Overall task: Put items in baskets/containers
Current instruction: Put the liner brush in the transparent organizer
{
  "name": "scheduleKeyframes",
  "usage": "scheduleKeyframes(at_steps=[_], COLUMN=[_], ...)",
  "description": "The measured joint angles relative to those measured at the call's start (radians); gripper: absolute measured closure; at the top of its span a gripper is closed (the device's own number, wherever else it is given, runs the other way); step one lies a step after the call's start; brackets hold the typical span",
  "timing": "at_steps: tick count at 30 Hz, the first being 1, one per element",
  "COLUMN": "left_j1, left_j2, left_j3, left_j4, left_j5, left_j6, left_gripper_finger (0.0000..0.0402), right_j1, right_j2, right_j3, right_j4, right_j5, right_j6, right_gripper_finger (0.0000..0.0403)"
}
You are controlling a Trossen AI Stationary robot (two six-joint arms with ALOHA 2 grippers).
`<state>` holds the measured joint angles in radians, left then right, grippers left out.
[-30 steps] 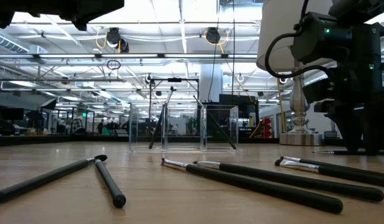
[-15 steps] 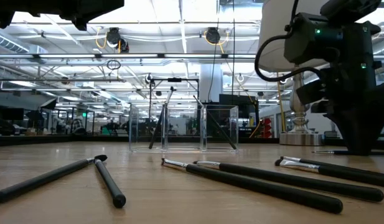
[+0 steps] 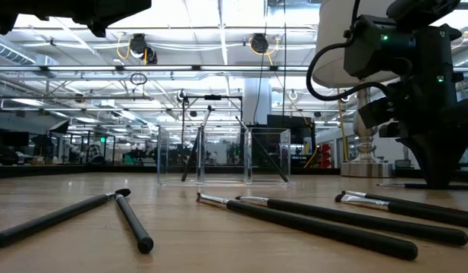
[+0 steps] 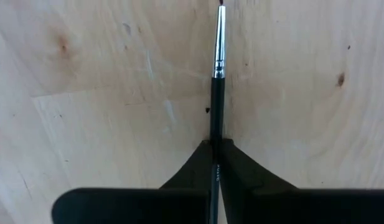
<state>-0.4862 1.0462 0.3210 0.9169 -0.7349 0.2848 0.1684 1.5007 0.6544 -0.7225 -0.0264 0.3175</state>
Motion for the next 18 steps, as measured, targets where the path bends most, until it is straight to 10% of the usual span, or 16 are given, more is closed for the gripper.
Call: scheduleKeyframes(at_steps=[18], left_j1=[0.000], left_j2=[0.000], left_j3=[0.000], left_j4=[0.000], left_j5=[0.001], left_j6=[0.000], left_gripper_finger=[0.0366], right_j1=[0.004], right_j2=[-0.072], right_j3=[0.083], right_j4=[-0.008], right_j5=[0.004], right_j6=[-0.015], right_gripper_finger=[0.0402])
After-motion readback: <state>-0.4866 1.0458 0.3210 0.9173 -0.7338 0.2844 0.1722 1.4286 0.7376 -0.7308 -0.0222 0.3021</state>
